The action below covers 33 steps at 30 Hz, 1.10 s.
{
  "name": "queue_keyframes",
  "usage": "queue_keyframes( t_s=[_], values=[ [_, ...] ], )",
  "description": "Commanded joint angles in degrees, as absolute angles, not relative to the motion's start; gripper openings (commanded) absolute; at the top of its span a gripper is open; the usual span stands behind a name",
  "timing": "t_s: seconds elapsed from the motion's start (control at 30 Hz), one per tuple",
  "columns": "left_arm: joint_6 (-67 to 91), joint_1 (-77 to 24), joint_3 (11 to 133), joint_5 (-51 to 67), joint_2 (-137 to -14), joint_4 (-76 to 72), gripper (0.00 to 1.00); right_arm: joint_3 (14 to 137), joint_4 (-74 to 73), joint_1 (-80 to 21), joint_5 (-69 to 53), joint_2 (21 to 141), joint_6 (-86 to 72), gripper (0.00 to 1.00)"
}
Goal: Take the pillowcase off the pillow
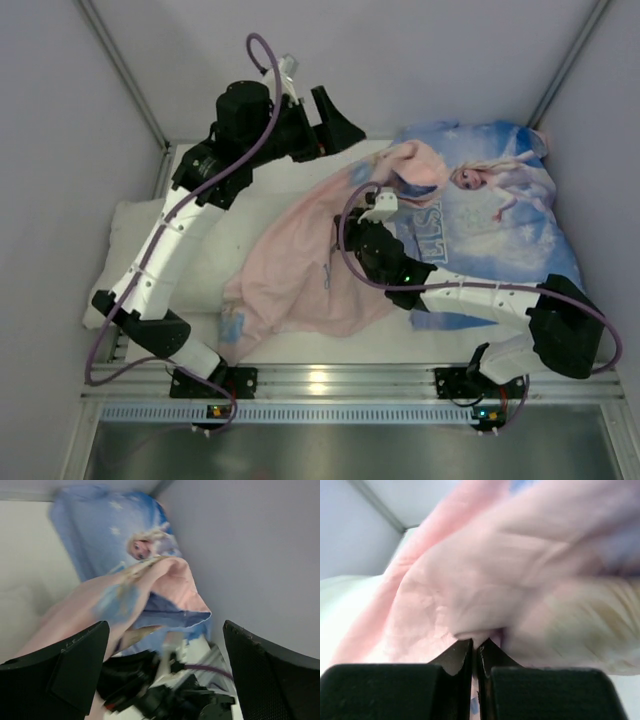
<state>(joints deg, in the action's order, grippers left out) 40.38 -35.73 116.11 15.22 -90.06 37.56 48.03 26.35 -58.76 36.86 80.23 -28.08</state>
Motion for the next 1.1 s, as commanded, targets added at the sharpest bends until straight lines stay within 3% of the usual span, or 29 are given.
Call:
queue_keyframes(
  t_s=[0.0, 0.1, 0.17, 0.37, 0.57, 0.67, 0.7, 0.77, 0.8, 0.9, 0.93, 1.07],
  values=[
    [36.2, -31.5, 116.8, 0.0, -84.4, 46.5, 0.99, 47.5, 22.6, -50.9, 41.1, 73.9, -26.7, 0.0],
    [32.4, -29.6, 114.5, -11.5, -81.5, 49.8, 0.99, 47.2, 21.0, -44.5, 36.6, 68.6, -24.6, 0.0],
    [30.3, -29.4, 109.6, -13.2, -79.8, 49.8, 0.99, 48.8, 20.0, -42.5, 34.4, 66.9, -21.8, 0.0],
    [30.1, -29.4, 94.2, -13.1, -75.4, 48.4, 0.99, 64.0, 12.0, -38.9, 29.6, 66.1, -12.7, 0.0],
    [31.2, -29.5, 83.4, -10.9, -70.5, 45.1, 0.97, 78.7, 4.4, -33.7, 26.4, 72.8, -10.7, 0.0],
    [30.1, -29.5, 78.8, -5.6, -67.4, 43.4, 0.85, 83.8, 2.8, -33.2, 25.9, 74.4, -9.1, 0.0],
    [30.1, -29.5, 77.9, -3.9, -66.6, 43.1, 0.68, 84.6, 2.1, -33.2, 26.0, 74.3, -9.1, 0.0],
    [30.2, -29.7, 74.8, 3.5, -63.7, 42.1, 0.57, 85.3, 0.5, -33.2, 25.8, 73.1, -9.8, 0.0],
    [30.4, -29.9, 73.7, 5.6, -62.6, 40.4, 0.4, 84.9, 0.4, -33.2, 24.4, 71.4, -10.3, 0.0],
    [31.5, -31.1, 69.0, 14.9, -58.9, 37.0, 0.06, 83.3, 0.1, -33.2, 21.5, 68.2, -11.5, 0.0],
    [31.9, -32.0, 67.9, 17.0, -58.2, 34.6, 0.0, 83.5, -1.7, -33.3, 20.9, 67.9, -11.7, 0.0],
    [32.3, -34.6, 62.9, 25.0, -59.7, 30.9, 0.0, 83.2, -4.1, -33.2, 20.4, 65.7, -12.8, 0.0]
  ],
)
